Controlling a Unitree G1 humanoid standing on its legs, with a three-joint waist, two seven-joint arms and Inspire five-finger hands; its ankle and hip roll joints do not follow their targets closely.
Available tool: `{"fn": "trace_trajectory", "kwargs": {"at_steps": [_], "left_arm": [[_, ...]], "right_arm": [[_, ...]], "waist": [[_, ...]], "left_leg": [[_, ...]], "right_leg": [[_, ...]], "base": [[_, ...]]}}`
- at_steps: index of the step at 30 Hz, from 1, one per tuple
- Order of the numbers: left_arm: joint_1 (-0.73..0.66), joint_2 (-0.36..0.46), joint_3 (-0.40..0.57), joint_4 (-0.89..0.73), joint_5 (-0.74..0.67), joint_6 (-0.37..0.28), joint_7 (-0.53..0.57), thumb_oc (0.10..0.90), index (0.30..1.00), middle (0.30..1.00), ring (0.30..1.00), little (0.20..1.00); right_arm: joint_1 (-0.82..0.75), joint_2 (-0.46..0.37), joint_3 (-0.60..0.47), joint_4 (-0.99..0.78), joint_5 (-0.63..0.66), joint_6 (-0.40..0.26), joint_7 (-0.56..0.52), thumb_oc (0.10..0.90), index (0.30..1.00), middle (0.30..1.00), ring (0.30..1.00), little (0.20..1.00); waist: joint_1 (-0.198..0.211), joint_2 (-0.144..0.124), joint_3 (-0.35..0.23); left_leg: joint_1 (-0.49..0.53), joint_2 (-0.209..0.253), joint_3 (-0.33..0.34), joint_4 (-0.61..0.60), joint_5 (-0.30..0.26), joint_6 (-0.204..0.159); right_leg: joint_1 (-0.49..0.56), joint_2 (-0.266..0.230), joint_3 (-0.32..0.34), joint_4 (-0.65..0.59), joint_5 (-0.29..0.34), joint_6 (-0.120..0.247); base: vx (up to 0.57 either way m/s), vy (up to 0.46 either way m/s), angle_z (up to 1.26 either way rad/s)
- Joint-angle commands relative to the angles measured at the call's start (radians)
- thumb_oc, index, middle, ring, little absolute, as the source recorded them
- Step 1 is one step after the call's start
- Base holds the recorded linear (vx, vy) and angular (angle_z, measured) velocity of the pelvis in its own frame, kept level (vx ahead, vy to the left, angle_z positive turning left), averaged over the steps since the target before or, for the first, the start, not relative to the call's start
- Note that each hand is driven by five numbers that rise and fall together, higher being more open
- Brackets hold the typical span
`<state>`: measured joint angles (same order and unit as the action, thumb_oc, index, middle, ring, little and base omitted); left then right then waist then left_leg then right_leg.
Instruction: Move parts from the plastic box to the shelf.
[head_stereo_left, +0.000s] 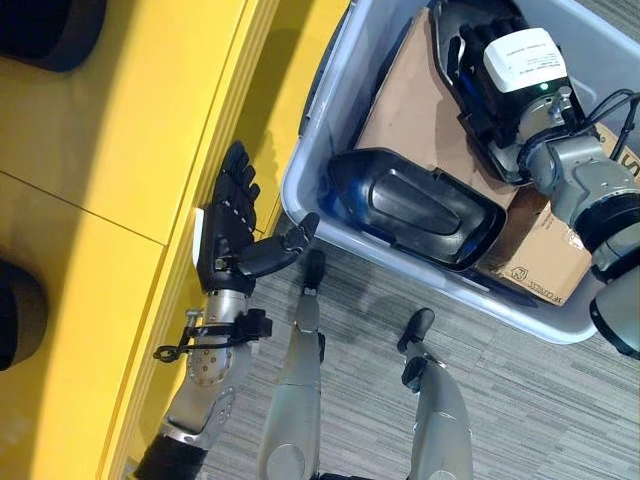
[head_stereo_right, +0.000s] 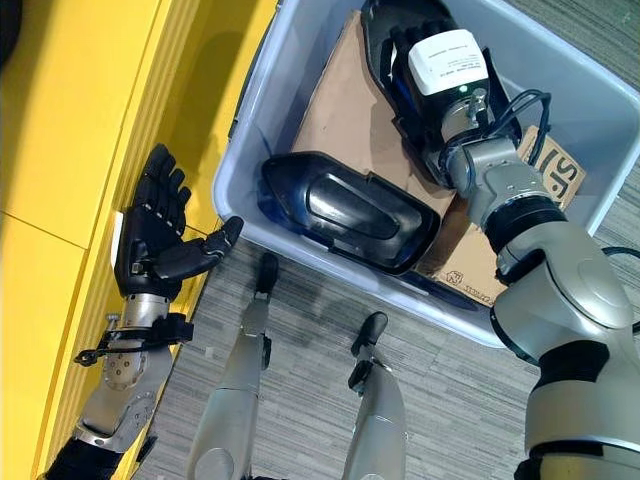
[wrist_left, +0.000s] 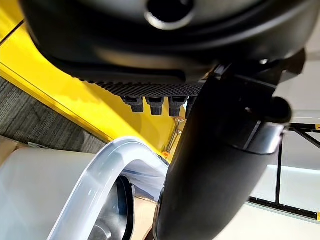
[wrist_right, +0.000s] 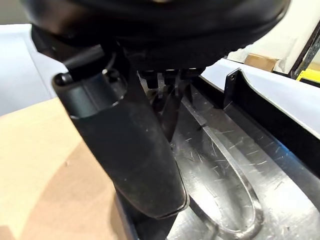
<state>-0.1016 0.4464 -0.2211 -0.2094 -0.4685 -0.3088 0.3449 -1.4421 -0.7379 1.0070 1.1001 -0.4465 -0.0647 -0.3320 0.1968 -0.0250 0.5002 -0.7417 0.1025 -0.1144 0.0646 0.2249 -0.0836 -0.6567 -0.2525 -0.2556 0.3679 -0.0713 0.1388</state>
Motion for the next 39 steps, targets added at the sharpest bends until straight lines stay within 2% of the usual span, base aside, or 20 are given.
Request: {"fn": "trace_trajectory", "kwargs": {"at_steps": [1,6,9,16,30,33,39], "left_arm": [[-0.055,0.011,0.034,-0.164,-0.008,-0.121,0.021,0.9,1.0,1.0,1.0,1.0],[-0.057,0.013,0.041,-0.164,-0.01,-0.123,0.027,0.9,1.0,1.0,1.0,1.0],[-0.049,0.02,0.053,-0.17,-0.021,-0.126,0.035,0.9,1.0,1.0,1.0,1.0],[-0.035,0.026,0.07,-0.173,-0.027,-0.122,0.042,0.9,1.0,1.0,1.0,1.0],[-0.023,0.037,0.11,-0.184,0.001,-0.096,0.063,0.9,1.0,1.0,1.0,1.0],[-0.015,0.036,0.124,-0.194,0.012,-0.087,0.064,0.9,1.0,1.0,1.0,1.0],[-0.004,0.038,0.136,-0.204,0.024,-0.078,0.067,0.9,1.0,1.0,1.0,1.0]], "right_arm": [[-0.17,-0.029,0.027,0.026,0.105,0.048,-0.094,0.9,1.0,1.0,1.0,1.0],[-0.191,-0.02,0.044,-0.034,0.105,0.043,-0.099,0.9,1.0,1.0,1.0,1.0],[-0.214,-0.014,0.054,-0.165,0.091,0.037,-0.107,0.9,1.0,1.0,1.0,1.0],[-0.218,-0.031,0.039,-0.348,0.078,0.031,-0.113,0.9,1.0,1.0,1.0,1.0],[-0.137,-0.088,-0.114,-0.803,0.005,0.011,-0.101,0.9,1.0,1.0,1.0,1.0],[-0.098,-0.129,-0.157,-0.906,0.0,0.001,-0.097,0.9,1.0,1.0,1.0,1.0],[-0.042,-0.194,-0.207,-0.994,-0.007,-0.006,-0.092,0.9,1.0,1.0,1.0,1.0]], "waist": [[0.048,-0.015,0.02],[0.042,-0.023,0.02],[0.031,-0.037,0.02],[0.014,-0.051,0.02],[-0.022,-0.076,0.02],[-0.038,-0.085,0.02],[-0.049,-0.097,0.02]], "left_leg": [[0.073,0.004,0.023,0.064,-0.169,-0.004],[0.076,0.004,0.025,0.064,-0.17,-0.005],[0.078,0.008,0.029,0.066,-0.174,-0.004],[0.081,0.013,0.034,0.072,-0.179,-0.004],[0.092,0.02,0.047,0.078,-0.176,-0.001],[0.1,0.025,0.051,0.075,-0.175,-0.002],[0.109,0.03,0.059,0.073,-0.174,-0.003]], "right_leg": [[0.173,0.024,0.005,-0.206,0.054,0.016],[0.177,0.026,0.01,-0.21,0.055,0.016],[0.174,0.027,0.016,-0.207,0.056,0.015],[0.164,0.031,0.027,-0.199,0.055,0.013],[0.155,0.037,0.043,-0.187,0.062,0.008],[0.158,0.04,0.05,-0.189,0.064,0.008],[0.159,0.043,0.055,-0.19,0.068,0.008]], "base": [[0.0,0.0,0.0],[0.0,0.0,0.0],[0.0,0.0,0.0],[0.0,0.0,0.0],[-0.02,-0.002,-0.04],[-0.02,0.0,-0.03],[-0.01,-0.003,0.0]]}}
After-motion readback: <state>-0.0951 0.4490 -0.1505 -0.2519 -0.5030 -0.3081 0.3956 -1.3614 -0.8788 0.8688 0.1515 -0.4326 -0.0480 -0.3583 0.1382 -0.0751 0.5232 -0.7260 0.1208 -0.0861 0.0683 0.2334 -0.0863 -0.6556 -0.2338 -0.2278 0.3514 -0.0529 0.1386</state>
